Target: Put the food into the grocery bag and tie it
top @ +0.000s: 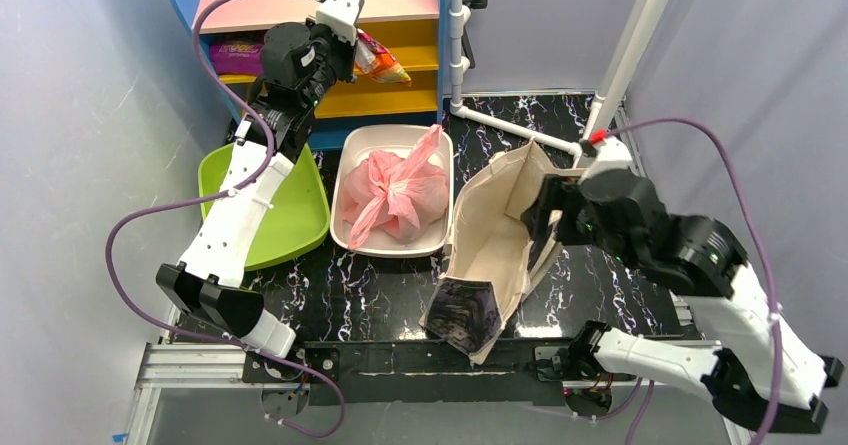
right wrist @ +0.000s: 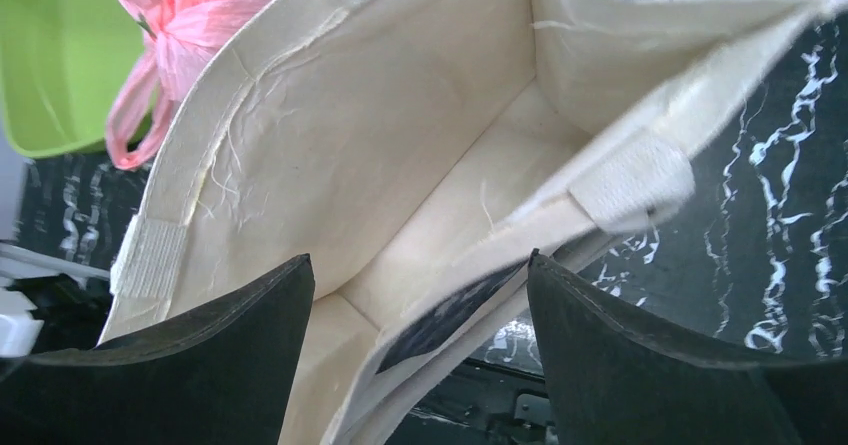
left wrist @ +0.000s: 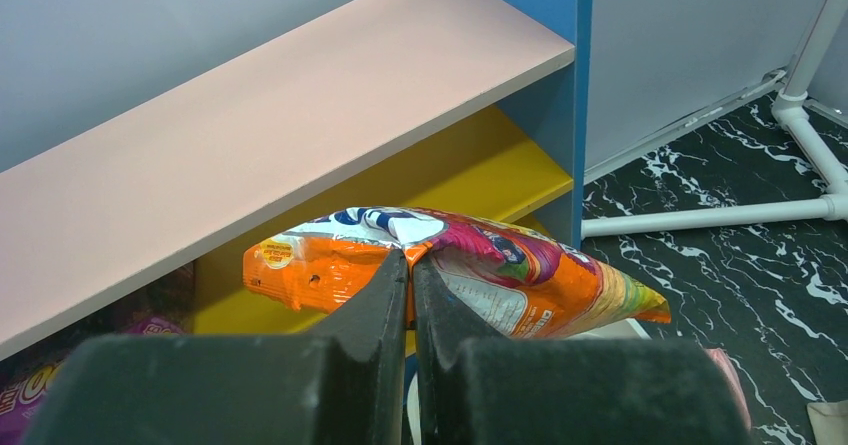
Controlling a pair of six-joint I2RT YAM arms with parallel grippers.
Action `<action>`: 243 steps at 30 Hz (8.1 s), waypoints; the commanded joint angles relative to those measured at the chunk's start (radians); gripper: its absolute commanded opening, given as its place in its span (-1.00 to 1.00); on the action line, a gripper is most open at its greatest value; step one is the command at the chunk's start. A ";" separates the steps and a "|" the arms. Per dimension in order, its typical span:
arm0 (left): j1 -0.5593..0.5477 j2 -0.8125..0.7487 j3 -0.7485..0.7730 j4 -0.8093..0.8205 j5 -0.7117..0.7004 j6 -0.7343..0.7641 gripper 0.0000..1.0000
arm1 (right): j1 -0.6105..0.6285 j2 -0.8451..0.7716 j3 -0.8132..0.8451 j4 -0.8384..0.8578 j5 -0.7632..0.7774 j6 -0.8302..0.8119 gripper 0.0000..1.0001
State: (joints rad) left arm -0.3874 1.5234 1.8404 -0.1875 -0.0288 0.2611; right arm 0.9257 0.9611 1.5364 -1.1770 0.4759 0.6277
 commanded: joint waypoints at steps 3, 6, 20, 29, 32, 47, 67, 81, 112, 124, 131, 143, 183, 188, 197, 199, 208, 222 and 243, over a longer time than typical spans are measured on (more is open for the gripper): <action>-0.018 -0.045 0.023 0.046 0.010 -0.001 -1.00 | -0.017 -0.156 -0.065 0.065 0.121 0.174 0.68; -0.026 -0.047 0.023 0.046 0.012 -0.003 -1.00 | -0.018 -0.115 -0.037 -0.024 0.135 0.237 0.68; -0.149 -0.115 0.013 0.047 0.096 -0.007 -1.00 | -0.054 -0.016 -0.140 0.069 0.060 0.281 0.39; -0.211 -0.177 -0.009 0.041 0.348 -0.033 -1.00 | -0.063 -0.021 -0.159 0.027 0.040 0.288 0.12; -0.229 -0.176 -0.011 0.040 0.357 -0.030 -1.00 | -0.064 -0.029 -0.108 -0.015 0.044 0.285 0.48; -0.280 -0.161 -0.004 0.016 0.378 -0.005 -1.00 | -0.064 -0.006 -0.146 0.020 -0.043 0.370 0.70; -0.430 -0.067 0.035 -0.116 0.661 0.039 -1.00 | -0.064 -0.077 -0.214 0.047 0.052 0.291 -0.97; -0.470 0.102 0.075 -0.214 0.607 0.115 -0.83 | -0.064 -0.130 -0.290 0.112 0.040 0.246 -0.97; -0.364 0.104 0.167 -0.124 -0.195 0.170 0.96 | -0.064 -0.138 -0.354 0.205 0.026 0.181 -0.97; 0.058 0.108 0.102 0.053 -0.611 0.022 0.96 | -0.064 -0.135 -0.409 0.288 -0.036 0.136 -0.97; 0.425 0.130 -0.041 -0.009 -0.346 -0.385 0.96 | -0.065 -0.112 -0.430 0.323 -0.046 0.122 -0.97; 0.472 0.182 -0.102 0.075 -0.227 -0.438 0.96 | -0.067 -0.092 -0.436 0.338 -0.054 0.128 -0.97; 0.461 0.226 -0.103 0.282 -0.044 -0.465 0.96 | -0.068 -0.055 -0.447 0.385 -0.080 0.101 -0.97; 0.461 0.278 -0.059 0.243 -0.055 -0.448 0.96 | -0.069 -0.049 -0.444 0.387 -0.084 0.095 -0.97; 0.462 0.316 -0.043 0.193 -0.141 -0.413 0.92 | -0.070 -0.039 -0.448 0.392 -0.089 0.092 -0.97; 0.461 0.310 -0.065 0.193 -0.169 -0.404 0.73 | -0.071 -0.039 -0.451 0.395 -0.090 0.093 -0.97; 0.477 0.325 -0.101 0.153 -0.226 -0.378 0.30 | -0.071 -0.041 -0.455 0.396 -0.093 0.096 -0.97; 0.511 0.291 -0.138 0.148 -0.210 -0.414 -0.62 | -0.071 -0.044 -0.455 0.392 -0.095 0.102 -0.97; 0.497 0.146 -0.105 0.084 -0.190 -0.377 -1.00 | -0.071 -0.043 -0.427 0.389 -0.102 0.103 -0.97</action>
State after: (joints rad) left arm 0.0963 1.7634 1.7191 -0.0238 -0.1867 -0.1528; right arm 0.8528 0.9180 1.0935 -0.8036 0.3908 0.7292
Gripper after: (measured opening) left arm 0.032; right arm 0.031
